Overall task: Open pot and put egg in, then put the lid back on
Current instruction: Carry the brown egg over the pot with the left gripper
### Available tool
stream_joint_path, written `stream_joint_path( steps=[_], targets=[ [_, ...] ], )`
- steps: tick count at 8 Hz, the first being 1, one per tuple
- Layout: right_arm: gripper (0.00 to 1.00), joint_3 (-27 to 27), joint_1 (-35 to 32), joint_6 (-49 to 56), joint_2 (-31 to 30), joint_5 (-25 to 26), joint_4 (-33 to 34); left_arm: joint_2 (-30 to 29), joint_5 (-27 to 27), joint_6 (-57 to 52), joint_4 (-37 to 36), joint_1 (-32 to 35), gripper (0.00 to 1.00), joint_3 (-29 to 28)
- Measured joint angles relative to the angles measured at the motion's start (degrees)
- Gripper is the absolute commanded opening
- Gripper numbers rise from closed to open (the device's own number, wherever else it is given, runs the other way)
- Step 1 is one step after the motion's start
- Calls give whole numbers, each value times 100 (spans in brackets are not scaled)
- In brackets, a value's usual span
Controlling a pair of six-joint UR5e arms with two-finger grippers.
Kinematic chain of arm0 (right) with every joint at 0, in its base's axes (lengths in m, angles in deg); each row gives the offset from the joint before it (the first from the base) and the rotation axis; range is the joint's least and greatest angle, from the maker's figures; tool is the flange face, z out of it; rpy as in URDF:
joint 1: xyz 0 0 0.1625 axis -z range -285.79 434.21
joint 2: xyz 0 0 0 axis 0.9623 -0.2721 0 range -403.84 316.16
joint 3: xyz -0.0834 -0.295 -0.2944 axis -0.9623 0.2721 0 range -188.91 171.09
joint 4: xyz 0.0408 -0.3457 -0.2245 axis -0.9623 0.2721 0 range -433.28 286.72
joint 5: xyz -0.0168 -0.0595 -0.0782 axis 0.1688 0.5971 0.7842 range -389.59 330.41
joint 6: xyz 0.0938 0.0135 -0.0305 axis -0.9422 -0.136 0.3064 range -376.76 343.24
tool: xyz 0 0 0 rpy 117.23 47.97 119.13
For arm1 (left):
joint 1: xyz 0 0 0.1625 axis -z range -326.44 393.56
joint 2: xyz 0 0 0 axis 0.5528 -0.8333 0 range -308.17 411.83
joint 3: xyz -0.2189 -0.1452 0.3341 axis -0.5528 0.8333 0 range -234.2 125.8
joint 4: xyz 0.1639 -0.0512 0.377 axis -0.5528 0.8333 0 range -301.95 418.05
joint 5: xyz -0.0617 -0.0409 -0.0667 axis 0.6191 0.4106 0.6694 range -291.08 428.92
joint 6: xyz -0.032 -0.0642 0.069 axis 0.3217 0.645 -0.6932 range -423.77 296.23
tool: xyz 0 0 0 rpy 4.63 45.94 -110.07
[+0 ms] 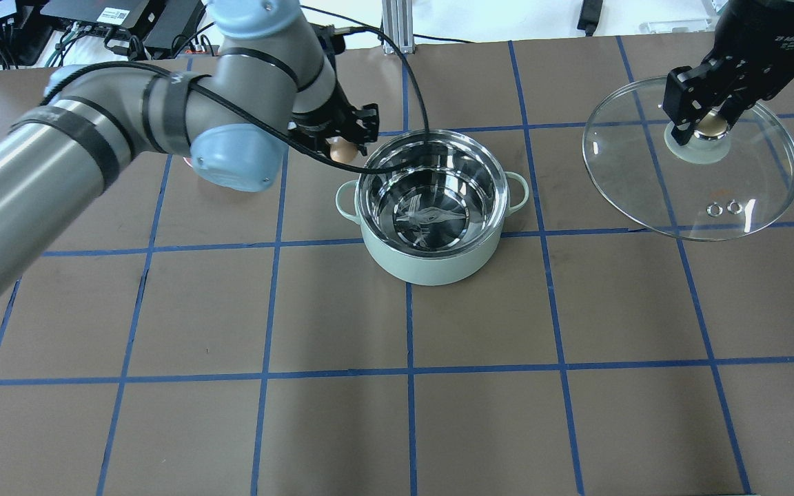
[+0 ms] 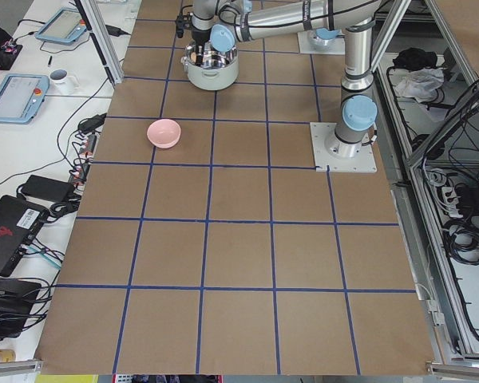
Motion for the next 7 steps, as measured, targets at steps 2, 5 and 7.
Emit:
stream_joint_path(
  steps=[2, 5, 7],
  targets=[
    [0, 0, 0, 5, 0, 8, -2, -313, -101, 858, -210, 725, 29, -18],
    [0, 0, 2, 6, 0, 49, -7, -711, -213, 1587, -730, 1200, 100, -55],
    [0, 0, 29, 15, -4, 77, -11, -718, -220, 1714, -800, 1240, 100, -60]
  ],
)
